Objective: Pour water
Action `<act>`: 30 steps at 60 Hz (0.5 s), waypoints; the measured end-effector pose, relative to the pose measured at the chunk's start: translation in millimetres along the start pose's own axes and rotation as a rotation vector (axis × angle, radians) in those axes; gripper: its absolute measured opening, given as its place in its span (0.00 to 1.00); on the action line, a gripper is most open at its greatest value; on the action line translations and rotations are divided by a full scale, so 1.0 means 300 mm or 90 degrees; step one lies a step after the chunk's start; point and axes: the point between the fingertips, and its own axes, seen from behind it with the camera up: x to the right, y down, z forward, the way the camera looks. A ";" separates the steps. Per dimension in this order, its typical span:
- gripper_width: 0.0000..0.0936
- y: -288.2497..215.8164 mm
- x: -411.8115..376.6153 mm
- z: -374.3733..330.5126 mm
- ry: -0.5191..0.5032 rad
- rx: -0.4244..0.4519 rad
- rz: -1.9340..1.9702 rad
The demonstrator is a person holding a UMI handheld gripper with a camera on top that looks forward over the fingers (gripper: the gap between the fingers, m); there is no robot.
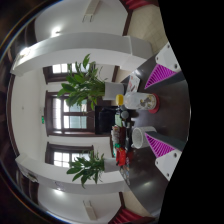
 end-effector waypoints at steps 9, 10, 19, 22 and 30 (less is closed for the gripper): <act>0.89 -0.048 0.004 -0.039 0.032 0.025 -0.010; 0.89 -0.050 0.001 -0.040 0.032 0.026 -0.011; 0.89 -0.074 -0.040 -0.067 0.019 0.030 0.000; 0.90 -0.084 -0.044 -0.069 0.021 0.037 0.000; 0.89 -0.110 -0.049 -0.086 0.033 0.052 -0.023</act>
